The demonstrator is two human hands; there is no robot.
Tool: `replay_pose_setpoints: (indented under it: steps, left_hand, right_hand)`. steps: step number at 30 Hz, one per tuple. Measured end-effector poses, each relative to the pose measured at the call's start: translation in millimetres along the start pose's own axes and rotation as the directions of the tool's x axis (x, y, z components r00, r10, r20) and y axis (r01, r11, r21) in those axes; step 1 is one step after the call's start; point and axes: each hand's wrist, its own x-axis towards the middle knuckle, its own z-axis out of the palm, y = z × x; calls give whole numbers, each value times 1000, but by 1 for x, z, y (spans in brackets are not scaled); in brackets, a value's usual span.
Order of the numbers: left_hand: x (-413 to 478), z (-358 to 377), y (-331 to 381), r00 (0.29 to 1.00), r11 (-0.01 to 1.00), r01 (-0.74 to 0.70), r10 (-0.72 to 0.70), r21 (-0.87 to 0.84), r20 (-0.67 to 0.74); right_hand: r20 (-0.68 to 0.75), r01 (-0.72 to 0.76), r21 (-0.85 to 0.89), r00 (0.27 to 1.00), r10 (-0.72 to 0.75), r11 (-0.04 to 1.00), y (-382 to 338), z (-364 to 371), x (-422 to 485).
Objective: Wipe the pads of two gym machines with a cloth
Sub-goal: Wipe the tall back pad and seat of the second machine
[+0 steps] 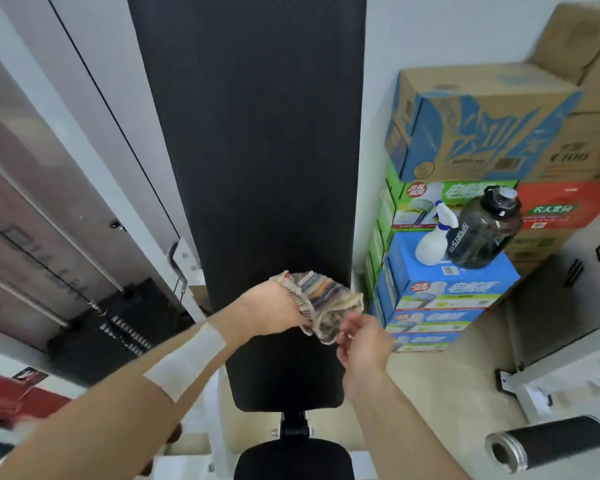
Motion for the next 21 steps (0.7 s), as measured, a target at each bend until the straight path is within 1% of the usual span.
replay_pose_setpoints:
  steps: [2,3,4,5,6,7,8,9,10,11,12,15,17,18,19,20,21]
  left_hand:
    - [-15,-31,-45,987,999,32,-34,-18,-155]
    - [-21,-47,-69,981,997,72,-72,-5,-181]
    - [-25,-67,-93,983,995,87,-78,51,-164]
    - [-27,-88,-119,984,987,127,-113,97,-135]
    - [-28,-108,-144,969,969,218,-200,115,-148]
    - [-29,-130,-168,934,940,321,-295,114,-201]
    - [-30,-150,-190,882,898,426,-387,105,-268]
    - [-32,-165,-204,814,849,521,-463,87,-352]
    - [-33,-172,-209,752,814,577,-499,64,-430]
    - [-33,-169,-203,722,804,593,-506,46,-472]
    - [-34,-154,-188,723,810,585,-504,32,-474]
    - [-41,-80,-106,808,864,501,-489,-53,-330]
    - [-52,-36,-59,877,901,418,-433,-115,-206]
    - [-56,-22,-40,923,925,361,-373,-120,-95]
    - [-60,-13,-24,950,942,313,-310,-118,42]
    - [-63,-11,-11,951,949,289,-269,-128,152]
    - [-64,-12,-1,943,947,293,-263,-134,204]
  right_hand:
    - [12,0,-46,1000,1,999,1,9,-9]
    - [17,-6,-57,1000,7,998,0,17,-14]
    - [24,-10,-69,1000,11,998,-2,26,-19]
    - [38,-12,-82,999,15,997,-6,37,-26]
    - [58,-11,-94,998,17,995,-11,48,-32]
    - [82,-4,-105,997,13,995,-18,58,-39]
    - [108,9,-113,994,3,994,-25,69,-45]
    - [130,25,-116,991,-10,993,-32,77,-50]
    - [143,39,-115,989,-22,993,-38,84,-54]
    - [148,49,-110,988,-33,993,-42,88,-58]
    - [148,57,-97,988,-43,994,-46,91,-60]
    - [123,69,-68,991,-61,995,-51,86,-59]
    - [116,88,-62,990,-80,994,-52,76,-53]
    - [110,95,-64,990,-88,993,-52,69,-49]
    - [95,96,-79,992,-88,992,-52,62,-45]
    - [73,95,-103,993,-88,990,-51,54,-42]
    - [53,89,-129,995,-83,988,-49,46,-41]
